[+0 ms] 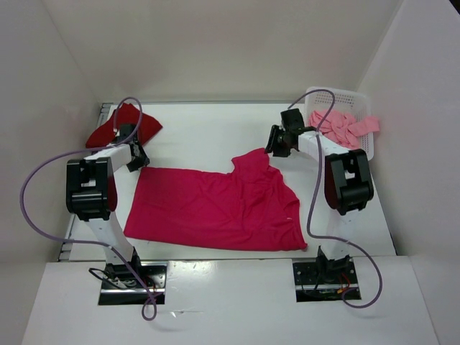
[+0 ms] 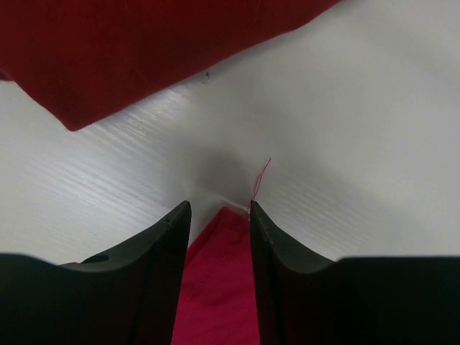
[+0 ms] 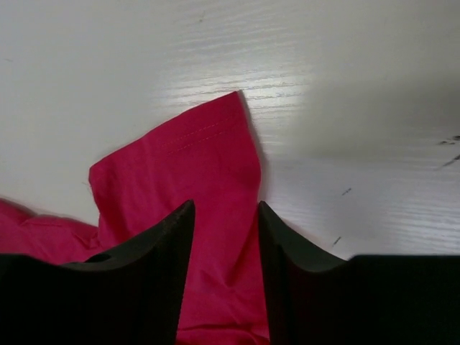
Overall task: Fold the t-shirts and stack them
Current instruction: Grap the side of the flattened tshirt furthest away from the robot with both arms
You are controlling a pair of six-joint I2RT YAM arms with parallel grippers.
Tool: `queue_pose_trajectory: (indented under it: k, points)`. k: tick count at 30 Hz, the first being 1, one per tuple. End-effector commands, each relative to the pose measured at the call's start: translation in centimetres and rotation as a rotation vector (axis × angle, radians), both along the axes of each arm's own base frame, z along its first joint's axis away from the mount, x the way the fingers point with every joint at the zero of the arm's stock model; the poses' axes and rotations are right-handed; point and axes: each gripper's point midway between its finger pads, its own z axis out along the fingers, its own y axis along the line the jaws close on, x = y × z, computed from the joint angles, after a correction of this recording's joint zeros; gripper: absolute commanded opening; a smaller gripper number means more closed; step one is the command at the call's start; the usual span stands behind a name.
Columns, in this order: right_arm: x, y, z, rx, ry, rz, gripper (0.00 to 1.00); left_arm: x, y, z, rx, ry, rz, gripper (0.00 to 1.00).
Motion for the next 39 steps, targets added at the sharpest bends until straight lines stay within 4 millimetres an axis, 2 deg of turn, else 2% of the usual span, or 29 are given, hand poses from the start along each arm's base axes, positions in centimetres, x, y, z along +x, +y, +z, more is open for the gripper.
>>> queue_pose_trajectory:
  k: [1,2,3,5,7,8,9,12,16,17,20,21,23,24,26,27,31,32,37,39]
  points:
    - [2.8,1.5,0.5,0.038,-0.068,0.02,0.47,-0.2,0.5,-1.0,0.027,0.023,-0.014,0.46]
    - [3.2,1.7,-0.6,0.041,-0.047,0.011,0.47,0.0,0.5,-1.0,0.028,0.014,-0.014,0.46]
    - [4.1,1.9,0.1,0.051,-0.065,0.004,0.47,0.0,0.3,-1.3,0.019,0.022,-0.019,0.46]
    - [4.9,1.7,-1.0,0.034,-0.054,-0.021,0.47,0.3,0.4,-1.0,0.02,0.013,-0.019,0.46]
    - [5.8,2.1,-1.0,0.029,-0.065,-0.032,0.47,0.2,0.4,-1.4,0.019,0.022,-0.019,0.46]
    - [5.9,2.1,-1.9,0.025,-0.049,-0.032,0.47,0.2,0.4,-1.4,0.019,0.022,-0.019,0.46]
    - [6.2,2.2,-2.0,0.031,-0.05,-0.039,0.47,0.5,0.4,-1.3,0.02,0.01,-0.019,0.46]
    - [6.6,2.3,-3.4,0.031,-0.027,-0.046,0.47,0.4,0.2,-1.7,0.012,0.018,-0.024,0.43]
    - [6.2,2.2,-5.1,0.021,0.013,-0.047,0.47,0.4,0.1,-1.7,0.004,0.017,-0.029,0.37]
    - [6.4,2.3,-4.8,0.023,0.005,-0.047,0.44,0.7,0.1,-1.6,0.005,0.008,-0.029,0.36]
    - [6.4,2.3,-5.3,0.021,0.014,-0.047,0.44,0.3,-0.4,-1.4,-0.015,0.004,-0.043,0.31]
    - [6.3,2.4,-5.3,0.028,0.015,-0.041,0.42,-0.2,-0.4,-1.8,-0.017,0.018,-0.043,0.31]
    - [6.0,3.0,-5.7,0.033,0.027,-0.026,0.38,-0.1,-0.6,-1.2,-0.022,-0.004,-0.048,0.31]
    - [6.0,3.0,-5.7,0.033,0.027,-0.025,0.33,-0.3,-0.6,-1.6,-0.022,0.0,-0.048,0.31]
    - [5.9,3.2,-5.7,0.045,0.031,-0.027,0.27,-0.5,-0.8,-1.5,-0.03,-0.001,-0.053,0.26]
    - [5.9,3.2,-5.7,0.046,0.031,-0.027,0.19,-0.5,-0.8,-1.5,-0.03,-0.001,-0.053,0.2]
    - [6.2,3.3,-4.1,0.053,0.002,-0.026,0.08,0.4,-1.4,-0.7,-0.058,-0.029,-0.075,0.02]
    - [6.4,3.1,-3.3,0.048,-0.016,-0.033,0.06,0.4,-1.4,-0.7,-0.058,-0.029,-0.075,0.0]
    - [6.6,3.2,1.2,0.076,-0.095,-0.038,0.03,1.0,-1.3,1.6,-0.049,-0.091,-0.077,0.0]
    - [6.0,3.1,2.1,0.079,-0.105,-0.038,0.02,1.1,-1.4,2.0,-0.05,-0.1,-0.09,0.0]
